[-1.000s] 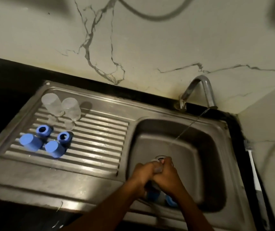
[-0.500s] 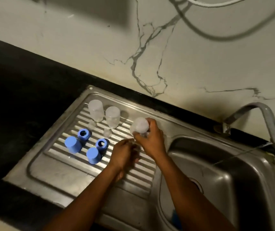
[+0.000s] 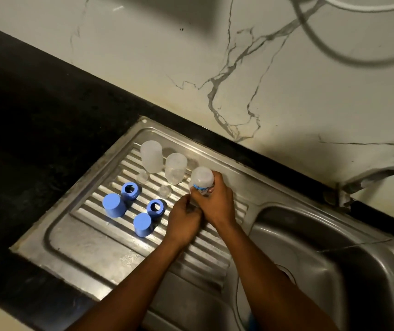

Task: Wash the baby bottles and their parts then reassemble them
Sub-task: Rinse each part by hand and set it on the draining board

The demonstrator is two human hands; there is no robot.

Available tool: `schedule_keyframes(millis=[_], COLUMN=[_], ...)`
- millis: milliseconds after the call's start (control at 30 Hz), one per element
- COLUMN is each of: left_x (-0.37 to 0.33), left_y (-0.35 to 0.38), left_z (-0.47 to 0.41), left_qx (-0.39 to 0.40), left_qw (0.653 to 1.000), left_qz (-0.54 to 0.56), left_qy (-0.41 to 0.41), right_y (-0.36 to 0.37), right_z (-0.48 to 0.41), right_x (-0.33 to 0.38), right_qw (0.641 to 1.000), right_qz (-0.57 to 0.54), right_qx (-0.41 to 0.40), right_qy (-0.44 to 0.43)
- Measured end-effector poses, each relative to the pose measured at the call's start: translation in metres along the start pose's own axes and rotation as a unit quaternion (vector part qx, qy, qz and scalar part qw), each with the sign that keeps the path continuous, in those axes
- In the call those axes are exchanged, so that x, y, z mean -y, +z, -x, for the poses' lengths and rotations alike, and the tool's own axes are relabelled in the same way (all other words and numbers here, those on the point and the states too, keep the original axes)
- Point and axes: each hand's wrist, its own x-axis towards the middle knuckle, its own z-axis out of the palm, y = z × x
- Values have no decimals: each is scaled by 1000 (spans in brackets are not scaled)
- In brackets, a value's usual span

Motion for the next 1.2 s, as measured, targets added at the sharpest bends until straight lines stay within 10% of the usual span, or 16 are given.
schedule_keyframes(millis=[433, 733, 900, 1200], left_x=[6, 28, 79, 120], left_y=[48, 147, 199, 236], left_z=[24, 60, 72, 103], left_qx=[-92, 125, 248, 230], left_qw=[991, 962, 896, 833], left_qz=[-58, -184, -367, -500], left_qy=[74, 161, 37, -64], right_y=[-31, -130, -149, -182], right_z=[24, 92, 148, 209], right_x=[-38, -134, -233, -296], right_qw=[999, 996, 966, 880], right_qz=[-16, 55, 166, 192], right_qx=[34, 16, 112, 357], right_qy=[21, 65, 166, 245])
